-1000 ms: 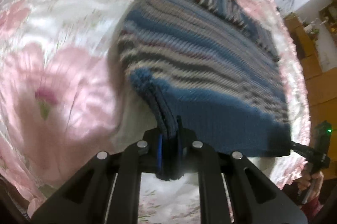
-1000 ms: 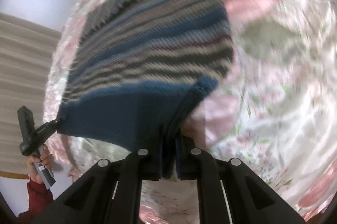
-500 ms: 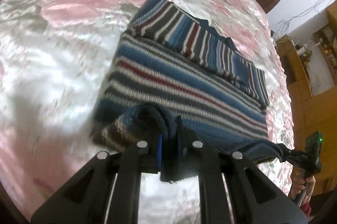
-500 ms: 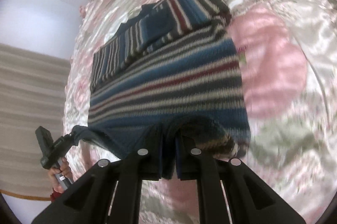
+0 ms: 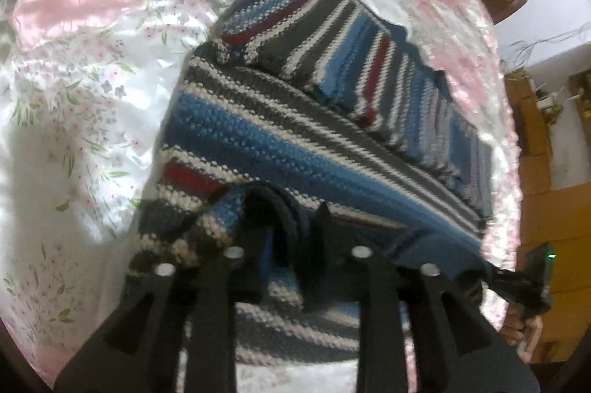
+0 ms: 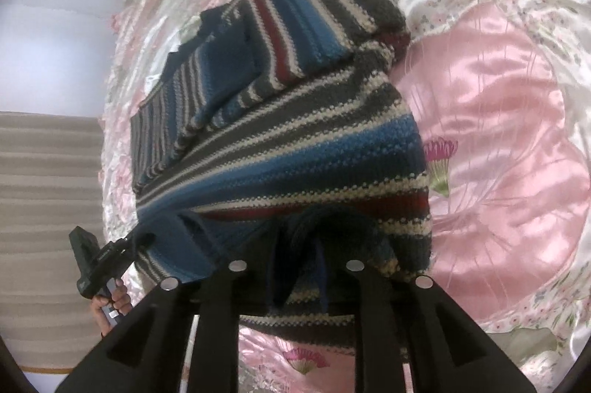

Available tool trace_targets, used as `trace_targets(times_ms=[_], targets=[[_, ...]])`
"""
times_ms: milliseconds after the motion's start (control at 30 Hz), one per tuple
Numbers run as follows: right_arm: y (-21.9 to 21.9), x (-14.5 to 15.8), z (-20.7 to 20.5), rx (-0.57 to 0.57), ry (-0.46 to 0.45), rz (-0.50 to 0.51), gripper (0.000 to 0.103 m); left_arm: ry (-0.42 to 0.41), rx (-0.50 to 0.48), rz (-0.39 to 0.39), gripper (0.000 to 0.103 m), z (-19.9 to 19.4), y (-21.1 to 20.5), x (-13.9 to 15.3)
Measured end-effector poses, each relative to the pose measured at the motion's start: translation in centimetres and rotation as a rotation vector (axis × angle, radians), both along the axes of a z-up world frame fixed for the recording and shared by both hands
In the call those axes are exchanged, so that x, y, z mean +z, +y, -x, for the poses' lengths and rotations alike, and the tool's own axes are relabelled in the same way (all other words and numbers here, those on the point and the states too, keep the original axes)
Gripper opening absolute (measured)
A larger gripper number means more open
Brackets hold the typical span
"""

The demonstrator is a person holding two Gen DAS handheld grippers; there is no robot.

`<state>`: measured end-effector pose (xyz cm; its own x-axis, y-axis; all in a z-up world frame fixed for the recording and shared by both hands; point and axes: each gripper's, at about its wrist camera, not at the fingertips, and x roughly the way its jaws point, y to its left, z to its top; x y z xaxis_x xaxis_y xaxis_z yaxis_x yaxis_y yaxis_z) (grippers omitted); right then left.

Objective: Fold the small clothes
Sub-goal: 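Fold the hem up toward the collar with both grippers and release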

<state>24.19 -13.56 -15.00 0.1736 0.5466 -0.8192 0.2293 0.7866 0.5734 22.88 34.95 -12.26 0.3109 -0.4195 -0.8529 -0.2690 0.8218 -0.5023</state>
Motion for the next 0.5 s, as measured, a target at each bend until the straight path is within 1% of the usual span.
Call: trace_targets(times_ms=[33, 67, 100, 133, 167, 200, 267, 333, 400, 500], targets=[[-0.2, 0.3, 0.1, 0.004, -0.006, -0.008, 0.022, -0.013, 0.024, -0.011, 0.052, 0.2, 0.7, 0.9], [-0.6, 0.6, 0.4, 0.001, -0.007, -0.012, 0.026, -0.035, 0.048, -0.022, 0.070, 0.5, 1.4, 1.6], [-1.1, 0.8, 0.6, -0.008, -0.011, -0.016, 0.032, -0.061, 0.072, -0.034, 0.072, 0.7, 2.1, 2.5], [-1.8, 1.3, 0.8, -0.026, -0.020, 0.003, 0.054, -0.083, 0.088, -0.042, 0.072, 1.1, 2.9, 3.6], [-2.5, 1.9, 1.0, -0.045, -0.036, 0.041, 0.071, -0.089, 0.089, -0.042, 0.073, 1.2, 3.5, 4.2], [-2.9, 2.4, 1.0, -0.054, -0.047, 0.061, 0.070, -0.092, 0.089, -0.045, 0.073, 1.4, 4.0, 4.8], [-3.9, 3.3, 1.4, -0.066, -0.060, 0.070, 0.069, -0.109, 0.087, -0.079, 0.074, 2.0, 4.9, 6.0], [-4.2, 4.5, 2.0, -0.040, -0.091, 0.079, 0.069, -0.130, 0.057, -0.122, 0.075, 2.3, 5.2, 7.0], [-3.5, 5.5, 2.2, 0.024, -0.114, 0.129, 0.070, -0.140, 0.015, -0.158, 0.076, 2.4, 4.9, 7.4], [-1.7, 6.2, 1.6, 0.117, -0.152, 0.200, 0.075, -0.139, -0.067, -0.205, 0.077, 1.4, 3.3, 7.0]])
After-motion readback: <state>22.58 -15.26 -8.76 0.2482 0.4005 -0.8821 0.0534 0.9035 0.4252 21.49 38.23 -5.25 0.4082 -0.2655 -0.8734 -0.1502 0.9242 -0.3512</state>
